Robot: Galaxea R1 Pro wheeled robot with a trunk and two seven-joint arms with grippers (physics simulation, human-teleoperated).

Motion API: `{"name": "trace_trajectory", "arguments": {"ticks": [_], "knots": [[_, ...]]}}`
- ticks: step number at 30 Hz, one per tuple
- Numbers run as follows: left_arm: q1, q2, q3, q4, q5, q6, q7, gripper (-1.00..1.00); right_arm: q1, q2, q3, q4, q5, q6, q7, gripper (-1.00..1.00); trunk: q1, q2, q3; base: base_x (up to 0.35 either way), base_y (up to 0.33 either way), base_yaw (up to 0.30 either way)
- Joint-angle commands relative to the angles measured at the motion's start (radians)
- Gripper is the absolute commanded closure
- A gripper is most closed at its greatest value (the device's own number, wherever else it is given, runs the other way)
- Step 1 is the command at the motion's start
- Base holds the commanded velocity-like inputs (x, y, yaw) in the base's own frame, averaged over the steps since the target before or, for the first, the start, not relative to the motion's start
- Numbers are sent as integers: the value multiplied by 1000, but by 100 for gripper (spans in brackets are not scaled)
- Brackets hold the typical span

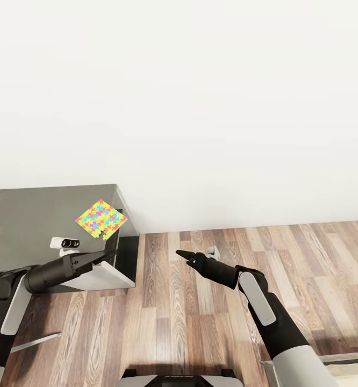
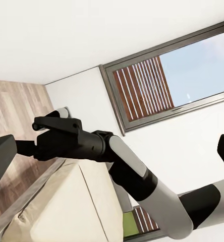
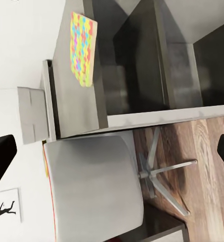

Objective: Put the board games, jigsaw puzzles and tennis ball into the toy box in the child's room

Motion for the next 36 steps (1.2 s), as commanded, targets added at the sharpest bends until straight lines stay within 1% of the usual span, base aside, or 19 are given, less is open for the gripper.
{"name": "trace_trajectory", "arguments": {"ticks": [1, 12, 22, 36], "knots": [[0, 0, 0, 0, 2, 10, -2, -100, -1, 0, -1, 0, 2, 4, 3, -100, 1, -2, -1, 0, 0, 0], [0, 1, 0, 0, 2, 10, -2, -100, 0, 2, 0, -7, 2, 4, 3, -100, 1, -2, 4, 0, 0, 0], [0, -1, -1, 0, 2, 9, -2, -100, -2, 1, -1, -70, 2, 4, 2, -100, 1, -2, 20, 0, 0, 0], [0, -4, -3, 0, 2, 7, -1, -100, -3, 1, -1, -75, 2, 4, 2, -100, 1, -2, 43, 0, 0, 0]]}}
